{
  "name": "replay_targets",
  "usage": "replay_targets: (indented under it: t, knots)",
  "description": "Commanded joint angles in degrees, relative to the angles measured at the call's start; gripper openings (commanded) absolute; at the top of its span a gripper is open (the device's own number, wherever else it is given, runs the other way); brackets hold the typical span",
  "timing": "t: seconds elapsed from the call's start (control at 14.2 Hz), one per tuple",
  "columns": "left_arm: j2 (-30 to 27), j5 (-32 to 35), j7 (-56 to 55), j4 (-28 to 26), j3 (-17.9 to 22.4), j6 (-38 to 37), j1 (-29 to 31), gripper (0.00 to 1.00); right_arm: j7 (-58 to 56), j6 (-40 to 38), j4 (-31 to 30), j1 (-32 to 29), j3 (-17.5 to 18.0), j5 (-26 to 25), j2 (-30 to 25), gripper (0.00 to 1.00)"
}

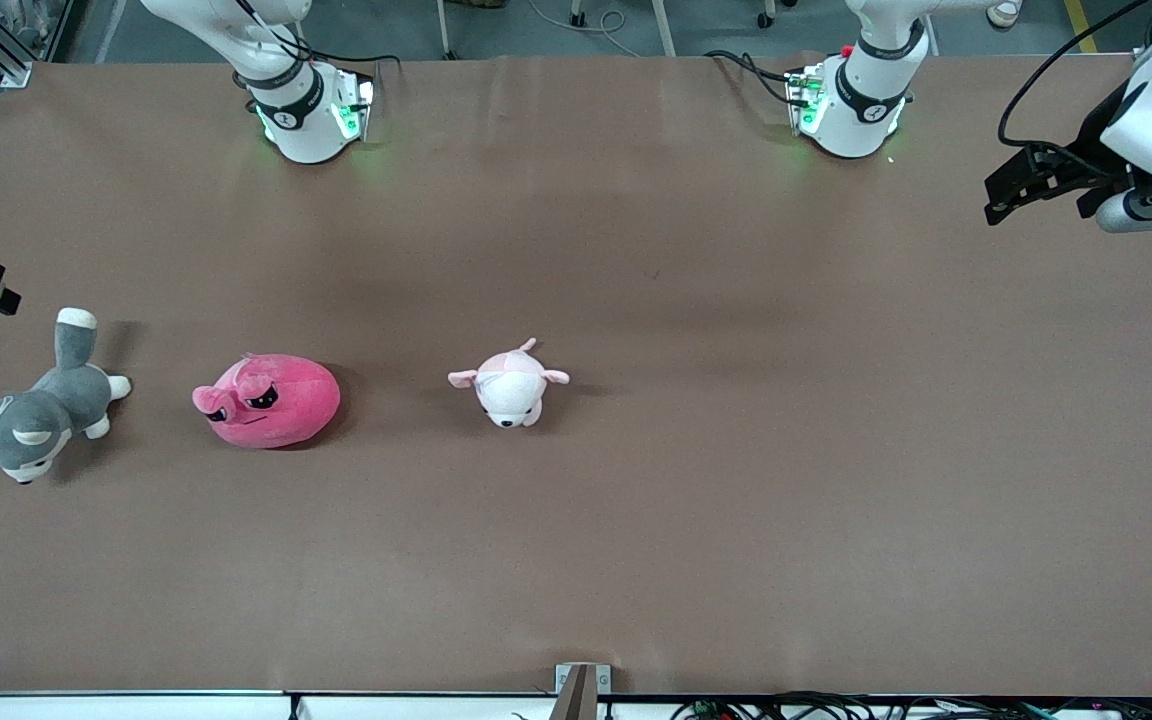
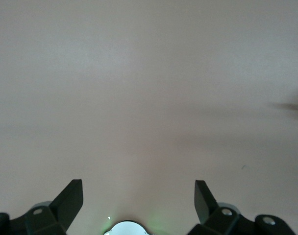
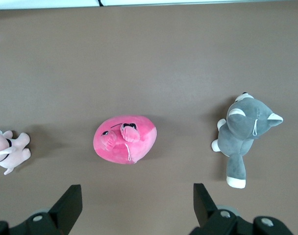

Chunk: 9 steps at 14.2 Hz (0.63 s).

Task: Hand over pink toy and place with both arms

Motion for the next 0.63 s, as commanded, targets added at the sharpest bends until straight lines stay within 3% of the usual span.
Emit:
replay_targets:
  t: [0.0, 0.14, 0.56]
  knots:
    - [-1.6, 0.2, 1.0, -1.6, -0.5, 1.2, 0.6, 1.00, 0.5, 7.3, -11.6, -0.1, 0.2, -1.3, -7.9, 1.00]
    - [-1.5, 0.2, 1.0, -1.6, -0.5, 1.7, 0.6, 1.00, 0.5, 8.5, -14.1, -0.1, 0.0, -1.3, -9.8, 1.00]
    - [-1.3, 0.2, 1.1, -1.1, -0.5, 1.4, 0.6, 1.00, 1.8, 8.1, -14.1, 1.1, -1.2, -1.2, -9.8, 1.00]
